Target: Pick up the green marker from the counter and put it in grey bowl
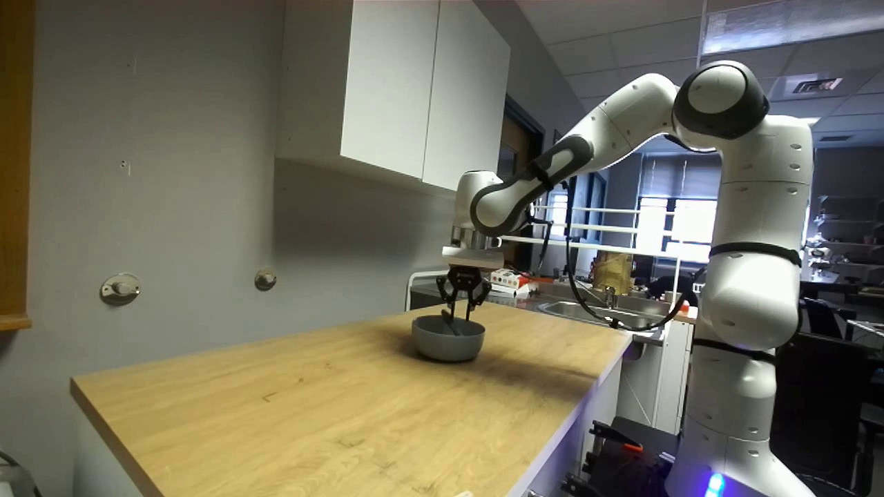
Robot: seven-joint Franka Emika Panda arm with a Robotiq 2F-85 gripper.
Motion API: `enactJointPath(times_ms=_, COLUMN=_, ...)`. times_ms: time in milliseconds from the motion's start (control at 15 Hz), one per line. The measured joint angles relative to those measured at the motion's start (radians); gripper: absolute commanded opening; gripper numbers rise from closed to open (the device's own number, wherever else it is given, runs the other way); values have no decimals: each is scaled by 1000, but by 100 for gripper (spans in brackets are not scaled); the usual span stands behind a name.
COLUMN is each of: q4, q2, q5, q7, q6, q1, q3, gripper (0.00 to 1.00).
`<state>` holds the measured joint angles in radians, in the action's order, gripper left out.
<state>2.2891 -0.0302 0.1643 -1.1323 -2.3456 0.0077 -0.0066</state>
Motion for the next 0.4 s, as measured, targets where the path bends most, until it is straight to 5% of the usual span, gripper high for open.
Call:
enactJointPath(times_ms=267, q4=29, q2=-39, q5=28, q7=-24, q6=20, q1=0, q3=9, gripper=97)
enactJointPath(times_ms=400, q4=32, q2=-61, q5=28, q7=-24, q6=51, q1=0, q3=17, gripper=100)
